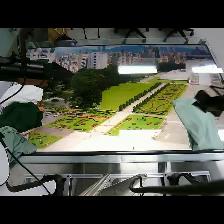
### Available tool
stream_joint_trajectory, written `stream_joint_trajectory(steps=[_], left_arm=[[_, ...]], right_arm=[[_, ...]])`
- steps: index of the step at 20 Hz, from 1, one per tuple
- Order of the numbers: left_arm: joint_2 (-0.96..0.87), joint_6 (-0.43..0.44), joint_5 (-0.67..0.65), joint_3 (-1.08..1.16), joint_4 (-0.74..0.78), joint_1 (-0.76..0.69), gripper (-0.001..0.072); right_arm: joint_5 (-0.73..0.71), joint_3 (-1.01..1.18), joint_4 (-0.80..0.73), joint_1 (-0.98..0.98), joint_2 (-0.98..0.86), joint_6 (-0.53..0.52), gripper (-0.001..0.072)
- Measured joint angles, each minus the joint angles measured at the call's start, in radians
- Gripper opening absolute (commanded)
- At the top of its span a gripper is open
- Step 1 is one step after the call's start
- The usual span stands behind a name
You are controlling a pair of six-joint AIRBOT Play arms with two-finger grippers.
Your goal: Fold the shirts.
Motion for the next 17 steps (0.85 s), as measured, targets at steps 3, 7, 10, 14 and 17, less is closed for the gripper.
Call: stream_joint_trajectory(steps=[3, 7, 10, 14, 17], left_arm=[[0.083, 0.018, 0.045, -0.169, 0.003, -0.032, 0.0011], [0.178, 0.037, 0.102, -0.372, 0.004, -0.05, 0.0014], [0.222, 0.042, 0.122, -0.463, 0.002, -0.055, 0.0014], [0.253, 0.045, 0.142, -0.531, 0.0, -0.056, 0.0014], [0.259, 0.046, 0.153, -0.562, 0.0, -0.057, 0.0014]], right_arm=[[-0.031, -0.12, -0.007, 0.112, 0.066, -0.001, 0.0025], [-0.048, -0.195, -0.005, 0.169, 0.098, -0.001, 0.0025], [-0.027, -0.212, 0.039, 0.182, 0.105, -0.001, 0.0025], [-0.013, -0.219, 0.069, 0.188, 0.108, -0.001, 0.0025], [-0.008, -0.221, 0.079, 0.188, 0.109, -0.001, 0.0025]])
